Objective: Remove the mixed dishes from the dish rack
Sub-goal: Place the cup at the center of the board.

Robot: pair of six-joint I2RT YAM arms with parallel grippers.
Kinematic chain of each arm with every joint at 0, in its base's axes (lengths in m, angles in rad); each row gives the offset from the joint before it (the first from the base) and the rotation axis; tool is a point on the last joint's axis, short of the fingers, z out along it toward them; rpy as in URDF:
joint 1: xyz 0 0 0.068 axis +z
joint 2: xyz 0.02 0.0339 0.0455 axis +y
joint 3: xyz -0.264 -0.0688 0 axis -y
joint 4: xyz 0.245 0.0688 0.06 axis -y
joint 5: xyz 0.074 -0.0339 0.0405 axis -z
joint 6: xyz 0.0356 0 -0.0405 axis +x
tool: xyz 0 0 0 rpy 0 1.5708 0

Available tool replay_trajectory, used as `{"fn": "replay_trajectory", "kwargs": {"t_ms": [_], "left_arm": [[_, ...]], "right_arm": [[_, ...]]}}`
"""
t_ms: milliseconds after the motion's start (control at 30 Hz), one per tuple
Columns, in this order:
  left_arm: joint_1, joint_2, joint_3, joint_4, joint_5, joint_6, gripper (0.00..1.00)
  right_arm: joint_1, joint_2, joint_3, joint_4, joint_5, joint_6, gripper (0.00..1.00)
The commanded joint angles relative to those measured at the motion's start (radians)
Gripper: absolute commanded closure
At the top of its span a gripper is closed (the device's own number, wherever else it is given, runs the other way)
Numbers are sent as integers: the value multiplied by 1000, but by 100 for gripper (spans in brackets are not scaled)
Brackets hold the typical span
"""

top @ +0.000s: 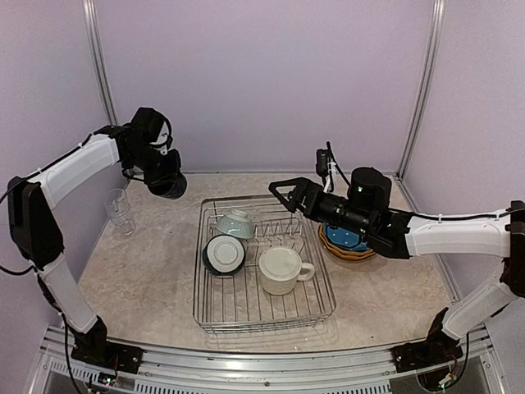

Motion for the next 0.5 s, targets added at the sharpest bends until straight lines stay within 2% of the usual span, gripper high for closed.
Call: {"fn": "replay_trajectory", "kwargs": {"t_ms": [0, 267, 467], "left_arm": [[46, 109, 82, -138, -97, 26, 100], [104, 279, 160, -228, -97, 19, 100], [125, 333, 177, -246, -105, 21, 100]], "right_arm": [[-6, -31, -24, -42, 22, -21, 0], [-7, -62, -46, -59, 35, -33, 0], [-6, -87, -66, -70, 47, -34, 0]]}}
